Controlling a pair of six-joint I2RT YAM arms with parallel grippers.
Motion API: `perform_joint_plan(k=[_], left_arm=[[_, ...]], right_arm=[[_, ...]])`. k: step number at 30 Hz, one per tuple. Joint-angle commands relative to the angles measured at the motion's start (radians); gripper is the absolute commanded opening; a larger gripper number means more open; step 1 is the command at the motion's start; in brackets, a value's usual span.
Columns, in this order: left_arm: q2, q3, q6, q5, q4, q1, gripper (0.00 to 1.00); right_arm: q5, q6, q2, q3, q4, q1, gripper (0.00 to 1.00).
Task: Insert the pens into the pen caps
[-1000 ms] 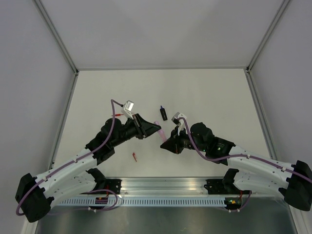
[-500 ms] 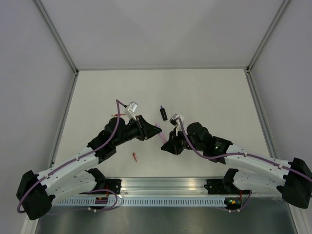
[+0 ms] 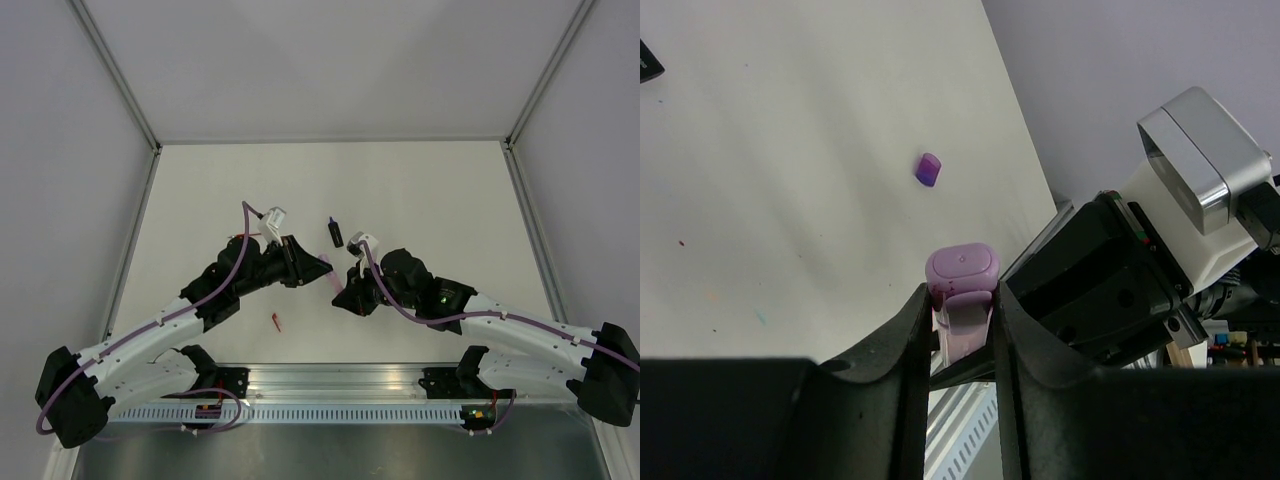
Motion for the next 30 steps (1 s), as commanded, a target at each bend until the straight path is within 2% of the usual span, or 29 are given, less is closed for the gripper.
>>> perform_joint_plan(k=[1, 11, 15, 18, 19, 20, 24, 30], left_arm=[[-0.010, 0.005, 0.004, 0.134, -0.083, -0.012, 0.30], [-0.110, 0.022, 0.015, 0.129, -0.098, -0.014, 0.69], [-0.160, 0.033, 0.078, 0.168, -0.083, -0.014, 0.75], [-0.223, 0.005, 0.131, 0.201, 0.008, -0.014, 0.80], [-0.242, -0.006, 0.142, 0.202, 0.032, -0.012, 0.84], [-0.260, -0.021, 0.152, 0.188, 0.046, -0.014, 0.95], [-0.320, -0.038, 0.185, 0.114, 0.068, -0.014, 1.00], [-0.286, -0.009, 0.202, 0.110, 0.129, -0.012, 1.00]], right_arm=[[0.035, -0.023, -0.007, 0.071, 0.117, -0.006, 0.00], [-0.037, -0.022, -0.066, 0.038, 0.152, -0.006, 0.00], [-0.103, -0.009, -0.105, 0.013, 0.170, -0.008, 0.00], [-0.164, 0.015, -0.129, -0.002, 0.186, -0.006, 0.00], [-0.178, 0.021, -0.135, -0.010, 0.190, -0.008, 0.00], [-0.193, 0.029, -0.141, -0.015, 0.204, -0.006, 0.00], [-0.304, 0.066, -0.160, -0.029, 0.242, -0.006, 0.00], [-0.368, 0.101, -0.172, -0.045, 0.291, -0.003, 0.00]])
